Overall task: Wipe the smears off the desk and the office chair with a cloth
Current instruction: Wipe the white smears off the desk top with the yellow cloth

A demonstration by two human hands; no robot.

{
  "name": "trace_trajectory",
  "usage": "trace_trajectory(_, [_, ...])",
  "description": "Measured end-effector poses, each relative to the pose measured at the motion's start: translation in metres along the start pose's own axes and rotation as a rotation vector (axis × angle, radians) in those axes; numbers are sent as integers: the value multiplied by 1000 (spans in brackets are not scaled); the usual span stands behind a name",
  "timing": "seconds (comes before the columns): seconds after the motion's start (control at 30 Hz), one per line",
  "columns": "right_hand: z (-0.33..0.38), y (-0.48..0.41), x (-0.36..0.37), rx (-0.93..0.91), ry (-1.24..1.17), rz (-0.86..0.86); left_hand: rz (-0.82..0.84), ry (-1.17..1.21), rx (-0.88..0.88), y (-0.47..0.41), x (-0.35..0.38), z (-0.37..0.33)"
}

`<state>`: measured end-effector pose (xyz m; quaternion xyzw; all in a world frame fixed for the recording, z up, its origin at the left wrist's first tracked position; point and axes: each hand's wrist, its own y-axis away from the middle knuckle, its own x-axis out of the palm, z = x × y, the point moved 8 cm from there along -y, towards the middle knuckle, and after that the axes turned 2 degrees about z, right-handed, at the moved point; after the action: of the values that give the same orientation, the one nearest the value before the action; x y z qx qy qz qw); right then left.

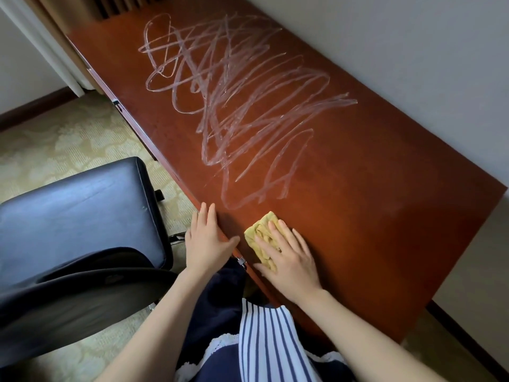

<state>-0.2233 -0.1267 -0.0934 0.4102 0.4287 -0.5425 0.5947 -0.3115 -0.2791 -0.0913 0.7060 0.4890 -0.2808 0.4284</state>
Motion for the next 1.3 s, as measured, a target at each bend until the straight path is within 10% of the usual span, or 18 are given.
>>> trace_trajectory(0.6, [-123, -86, -33, 624, 21, 30, 228, -476, 97, -27, 14, 2])
trace_trajectory(1.3, [-18, 8, -17, -399, -77, 49, 335, -416, 169, -24, 3, 4])
